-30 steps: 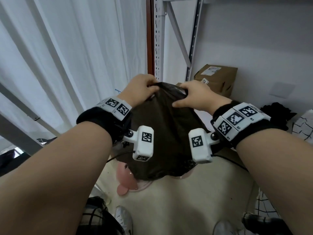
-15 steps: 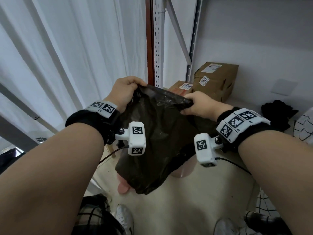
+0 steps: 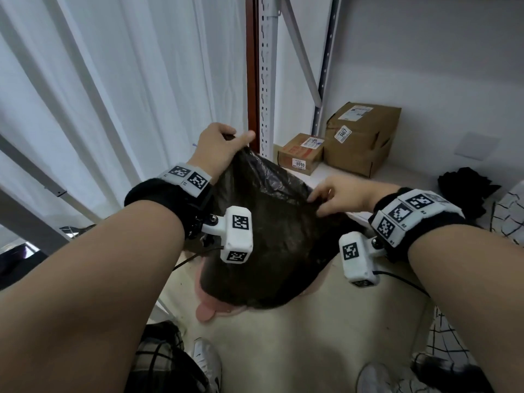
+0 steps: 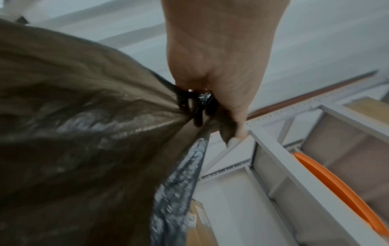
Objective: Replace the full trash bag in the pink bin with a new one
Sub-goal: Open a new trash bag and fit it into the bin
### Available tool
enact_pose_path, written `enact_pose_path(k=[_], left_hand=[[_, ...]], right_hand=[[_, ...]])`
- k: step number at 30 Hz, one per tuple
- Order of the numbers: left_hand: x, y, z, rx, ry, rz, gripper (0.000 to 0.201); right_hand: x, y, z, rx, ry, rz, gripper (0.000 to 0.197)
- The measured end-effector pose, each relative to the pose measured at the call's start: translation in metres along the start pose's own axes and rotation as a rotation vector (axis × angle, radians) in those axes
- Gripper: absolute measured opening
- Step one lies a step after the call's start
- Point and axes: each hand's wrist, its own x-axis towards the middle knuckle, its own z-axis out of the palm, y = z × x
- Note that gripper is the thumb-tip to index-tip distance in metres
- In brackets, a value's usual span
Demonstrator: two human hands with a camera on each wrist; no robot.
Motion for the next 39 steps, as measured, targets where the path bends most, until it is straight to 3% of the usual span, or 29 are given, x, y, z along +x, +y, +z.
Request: enact_pose_path(k=[2, 5, 6, 8, 9, 11, 13, 15, 17, 19, 23, 26, 27, 29, 33, 36, 39], left_hand=[[-0.001, 0.003, 0.005, 0.112, -0.061, 0.119, 0.033], [-0.006, 0.012, 0.011, 0.151, -0.296, 0.294, 0.027], [-0.009, 0.016, 0.013, 0.113, -0.37, 0.307, 0.029], [-0.013, 0.024, 0.017, 0.005, -0.493, 0.314, 0.033], [-0.015, 0.027, 0.019, -0.058, -0.538, 0.304, 0.034], [-0.015, 0.028, 0.019, -0.172, -0.585, 0.259, 0.035], [-0.011, 0.026, 0.014, -0.165, -0.541, 0.235, 0.04], [-0.005, 0.019, 0.008, -0.058, -0.37, 0.26, 0.038], [-0.001, 0.01, 0.002, 0.041, -0.158, 0.278, 0.026], [0.002, 0.001, -0.003, 0.056, -0.068, 0.246, 0.031], [-0.002, -0.005, -0.007, 0.067, -0.159, 0.126, 0.046], [-0.006, 0.004, -0.001, 0.078, -0.247, 0.109, 0.042], [-0.008, 0.009, 0.001, 0.071, -0.287, 0.118, 0.035], [-0.012, 0.019, 0.006, 0.089, -0.37, 0.161, 0.024], [-0.018, 0.036, 0.02, 0.248, -0.466, 0.291, 0.042], [-0.02, 0.039, 0.022, 0.305, -0.426, 0.364, 0.05], [-0.016, 0.033, 0.016, 0.404, -0.283, 0.449, 0.053]], right_hand=[[0.004, -0.001, 0.005, -0.014, -0.004, 0.031, 0.016], [0.011, -0.007, 0.006, 0.098, 0.346, -0.047, 0.027], [0.012, -0.01, 0.004, 0.193, 0.381, -0.081, 0.04], [0.012, -0.02, 0.001, 0.351, 0.317, -0.145, 0.069], [0.013, -0.025, 0.002, 0.38, 0.269, -0.157, 0.073], [0.014, -0.027, 0.004, 0.407, 0.202, -0.165, 0.055], [0.013, -0.026, 0.005, 0.398, 0.175, -0.121, 0.032], [0.012, -0.02, 0.007, 0.329, 0.223, -0.083, 0.022], [0.011, -0.012, 0.006, 0.294, 0.302, -0.07, 0.017], [0.009, -0.004, 0.002, 0.24, 0.383, -0.04, 0.02], [0.004, 0.006, -0.004, -0.029, 0.54, 0.067, 0.014], [0.005, 0.003, 0.0, -0.049, 0.283, 0.113, 0.04], [0.006, -0.001, 0.001, -0.001, 0.203, 0.125, 0.05], [0.009, -0.009, 0.0, 0.18, 0.192, 0.102, 0.052], [0.017, -0.025, -0.003, 0.577, 0.307, -0.047, 0.052], [0.012, -0.029, -0.002, 0.591, 0.203, -0.093, 0.038], [0.01, -0.023, -0.002, 0.476, 0.162, -0.047, 0.021]])
